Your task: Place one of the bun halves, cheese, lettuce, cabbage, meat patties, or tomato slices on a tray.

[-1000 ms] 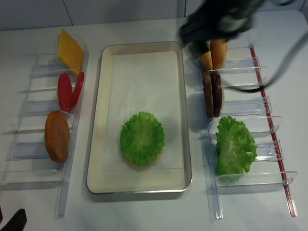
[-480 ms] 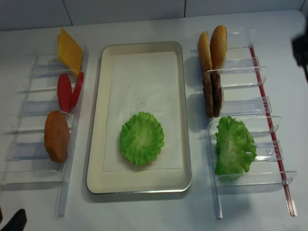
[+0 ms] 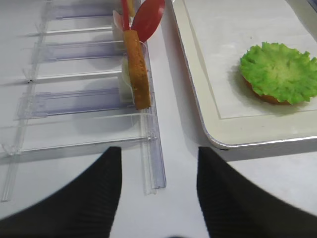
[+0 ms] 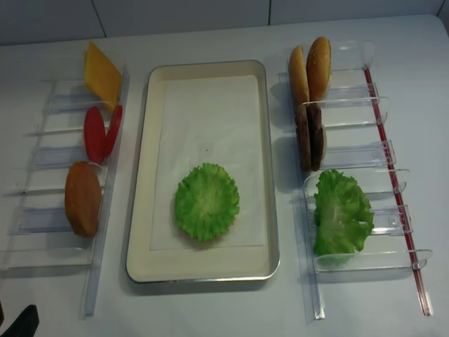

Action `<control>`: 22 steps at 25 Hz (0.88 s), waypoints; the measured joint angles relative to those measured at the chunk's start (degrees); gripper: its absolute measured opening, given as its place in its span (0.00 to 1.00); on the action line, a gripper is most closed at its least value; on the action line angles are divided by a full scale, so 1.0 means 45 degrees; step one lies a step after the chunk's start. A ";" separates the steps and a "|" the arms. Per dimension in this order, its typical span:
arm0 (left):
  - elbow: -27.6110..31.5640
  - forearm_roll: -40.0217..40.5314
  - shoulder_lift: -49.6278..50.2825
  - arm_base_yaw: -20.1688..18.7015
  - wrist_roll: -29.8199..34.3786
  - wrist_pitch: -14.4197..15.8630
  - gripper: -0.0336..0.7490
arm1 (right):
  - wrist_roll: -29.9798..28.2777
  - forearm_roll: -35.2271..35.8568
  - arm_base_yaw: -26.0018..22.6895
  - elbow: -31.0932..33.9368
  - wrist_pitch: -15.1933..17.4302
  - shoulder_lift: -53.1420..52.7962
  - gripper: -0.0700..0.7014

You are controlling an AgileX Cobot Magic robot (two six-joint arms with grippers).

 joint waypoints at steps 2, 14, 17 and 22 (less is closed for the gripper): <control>0.0000 0.0000 0.0000 0.0000 0.0000 0.0000 0.46 | 0.0000 -0.0162 0.0000 0.0590 0.0024 -0.0989 0.70; 0.0000 0.0000 0.0000 0.0000 0.0000 0.0000 0.46 | -0.0022 -0.1054 0.0000 0.3461 -0.0172 -0.4860 0.68; 0.0000 0.0000 0.0000 0.0000 0.0000 0.0000 0.46 | -0.0022 -0.0811 -0.0054 0.3575 -0.0407 -0.5503 0.68; 0.0000 0.0000 0.0000 0.0000 0.0000 0.0000 0.46 | -0.0528 -0.0437 -0.1362 0.3831 -0.0610 -0.5876 0.67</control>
